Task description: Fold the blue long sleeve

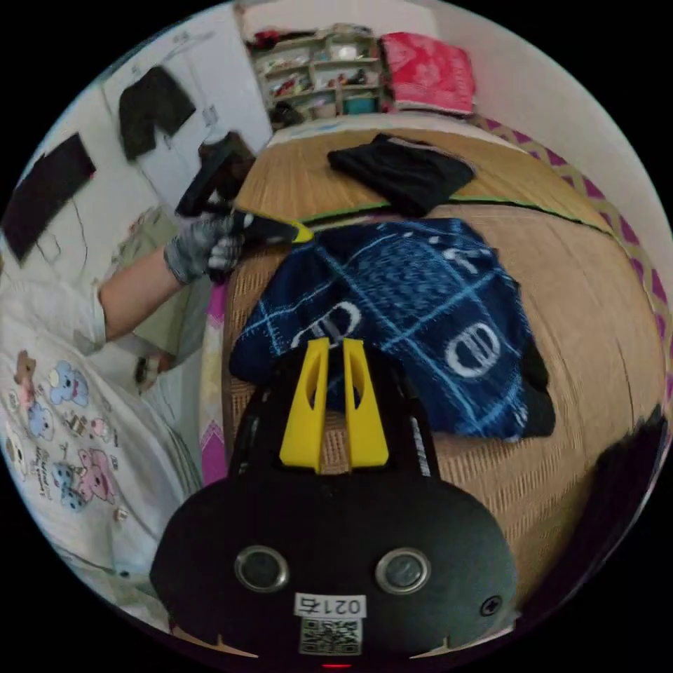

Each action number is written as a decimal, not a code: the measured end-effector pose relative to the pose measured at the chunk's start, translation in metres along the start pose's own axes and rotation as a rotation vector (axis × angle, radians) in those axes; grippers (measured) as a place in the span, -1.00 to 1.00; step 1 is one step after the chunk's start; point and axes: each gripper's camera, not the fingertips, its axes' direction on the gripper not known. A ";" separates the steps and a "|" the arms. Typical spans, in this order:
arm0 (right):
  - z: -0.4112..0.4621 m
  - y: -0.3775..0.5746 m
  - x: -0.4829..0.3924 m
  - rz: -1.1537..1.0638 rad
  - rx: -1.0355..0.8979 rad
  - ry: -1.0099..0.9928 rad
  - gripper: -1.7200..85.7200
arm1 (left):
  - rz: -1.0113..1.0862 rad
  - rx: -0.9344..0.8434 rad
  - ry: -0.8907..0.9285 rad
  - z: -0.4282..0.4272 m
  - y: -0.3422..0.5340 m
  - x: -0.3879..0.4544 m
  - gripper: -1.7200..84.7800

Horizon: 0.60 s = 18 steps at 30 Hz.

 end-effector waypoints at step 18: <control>-0.005 0.194 0.243 0.925 0.483 -0.591 -0.71 | -0.075 -0.129 0.243 0.002 -0.070 -0.027 -0.67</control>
